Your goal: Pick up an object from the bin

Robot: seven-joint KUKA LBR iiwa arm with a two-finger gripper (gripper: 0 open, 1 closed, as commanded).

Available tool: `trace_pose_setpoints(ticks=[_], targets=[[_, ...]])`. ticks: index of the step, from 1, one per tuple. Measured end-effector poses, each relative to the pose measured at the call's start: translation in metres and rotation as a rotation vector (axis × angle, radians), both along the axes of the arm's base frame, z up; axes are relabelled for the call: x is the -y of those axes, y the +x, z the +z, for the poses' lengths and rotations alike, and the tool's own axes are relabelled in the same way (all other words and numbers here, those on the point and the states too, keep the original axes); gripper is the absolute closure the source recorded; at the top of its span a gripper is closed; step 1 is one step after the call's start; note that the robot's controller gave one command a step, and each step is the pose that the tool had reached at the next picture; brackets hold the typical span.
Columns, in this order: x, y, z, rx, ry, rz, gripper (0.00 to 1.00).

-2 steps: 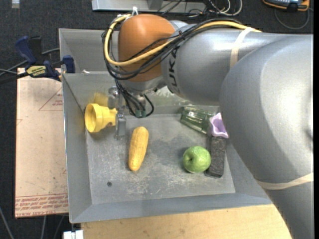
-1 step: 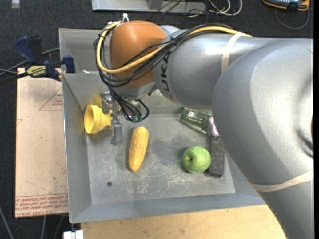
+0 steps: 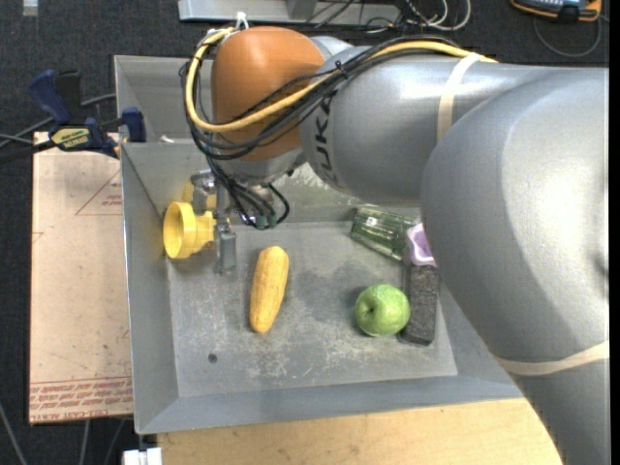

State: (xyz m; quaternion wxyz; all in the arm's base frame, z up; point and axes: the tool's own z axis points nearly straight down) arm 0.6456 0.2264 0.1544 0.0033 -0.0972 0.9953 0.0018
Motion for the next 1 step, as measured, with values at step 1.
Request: trace_pose_setpoints(ticks=[1], targets=[[-0.0111,0.0032,-0.0584,0.016,0.001,0.156,0.0]])
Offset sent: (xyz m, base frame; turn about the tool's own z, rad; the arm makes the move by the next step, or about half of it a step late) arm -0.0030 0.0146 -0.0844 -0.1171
